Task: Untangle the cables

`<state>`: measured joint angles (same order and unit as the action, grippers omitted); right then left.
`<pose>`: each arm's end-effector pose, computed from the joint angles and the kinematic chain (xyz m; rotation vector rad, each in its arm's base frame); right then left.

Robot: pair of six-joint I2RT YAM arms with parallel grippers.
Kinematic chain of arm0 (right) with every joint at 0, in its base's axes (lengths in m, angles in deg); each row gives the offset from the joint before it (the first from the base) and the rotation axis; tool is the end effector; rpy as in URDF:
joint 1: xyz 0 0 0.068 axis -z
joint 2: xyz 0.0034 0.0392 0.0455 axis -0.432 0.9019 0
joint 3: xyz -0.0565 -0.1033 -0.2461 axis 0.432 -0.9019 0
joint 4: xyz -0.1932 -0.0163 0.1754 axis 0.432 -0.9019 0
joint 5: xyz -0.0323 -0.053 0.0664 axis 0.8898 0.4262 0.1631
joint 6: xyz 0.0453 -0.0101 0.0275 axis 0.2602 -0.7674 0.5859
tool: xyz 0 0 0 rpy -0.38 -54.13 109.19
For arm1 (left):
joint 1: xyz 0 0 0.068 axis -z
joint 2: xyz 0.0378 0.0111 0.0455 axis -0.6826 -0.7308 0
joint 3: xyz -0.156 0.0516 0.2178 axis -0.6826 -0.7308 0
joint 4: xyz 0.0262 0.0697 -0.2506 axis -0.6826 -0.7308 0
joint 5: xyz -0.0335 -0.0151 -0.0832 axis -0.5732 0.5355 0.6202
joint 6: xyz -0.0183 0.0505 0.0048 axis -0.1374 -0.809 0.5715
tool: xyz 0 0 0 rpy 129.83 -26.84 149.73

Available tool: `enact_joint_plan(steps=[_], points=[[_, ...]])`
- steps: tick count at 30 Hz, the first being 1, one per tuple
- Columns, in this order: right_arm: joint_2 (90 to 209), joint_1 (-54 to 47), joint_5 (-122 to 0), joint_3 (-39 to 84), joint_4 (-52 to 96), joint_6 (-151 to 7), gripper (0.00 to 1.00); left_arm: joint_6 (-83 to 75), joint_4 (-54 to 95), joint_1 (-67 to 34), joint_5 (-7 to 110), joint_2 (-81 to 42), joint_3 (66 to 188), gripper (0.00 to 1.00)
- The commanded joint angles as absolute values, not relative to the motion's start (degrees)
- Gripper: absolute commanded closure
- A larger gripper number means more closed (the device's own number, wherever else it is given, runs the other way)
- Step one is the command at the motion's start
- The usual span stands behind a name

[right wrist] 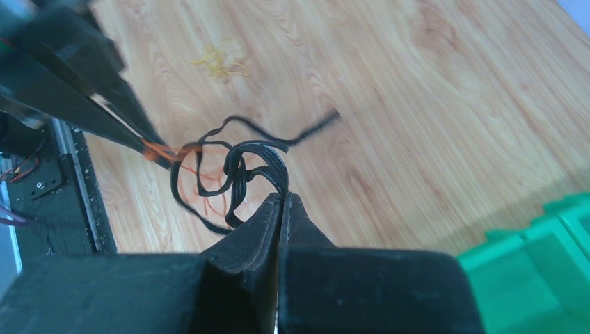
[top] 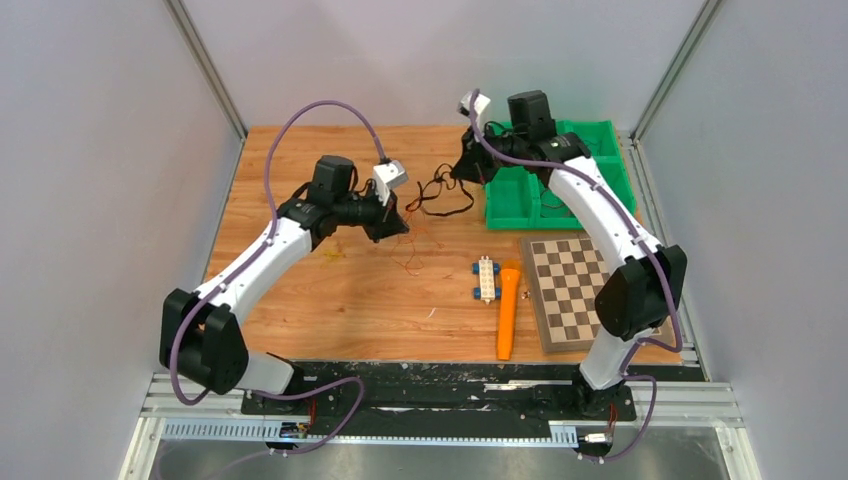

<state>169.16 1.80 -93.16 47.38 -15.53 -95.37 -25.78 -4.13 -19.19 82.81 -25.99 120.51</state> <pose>0.3497 0.1791 0.3726 -1.0966 1.8820 0.8356 0.2775 -0.1474 0.3036 0.9959 1.9607 -0.9005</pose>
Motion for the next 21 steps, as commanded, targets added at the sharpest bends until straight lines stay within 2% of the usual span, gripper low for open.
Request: enact_joint_plan(steps=[1, 8, 21], points=[[166.9, 8.7, -94.5, 51.3, -16.0, -93.1, 1.0, -22.3, -3.4, -23.4, 84.9, -19.3, 116.3, 1.0], [167.0, 21.0, -94.1, 56.9, -17.5, -95.5, 1.0, -24.6, -6.3, -32.3, 87.8, -17.0, 111.3, 1.0], [170.0, 46.1, -87.3, 59.8, -23.3, -107.6, 1.0, -24.2, -7.1, -33.4, 87.0, -20.5, 112.0, 1.0]])
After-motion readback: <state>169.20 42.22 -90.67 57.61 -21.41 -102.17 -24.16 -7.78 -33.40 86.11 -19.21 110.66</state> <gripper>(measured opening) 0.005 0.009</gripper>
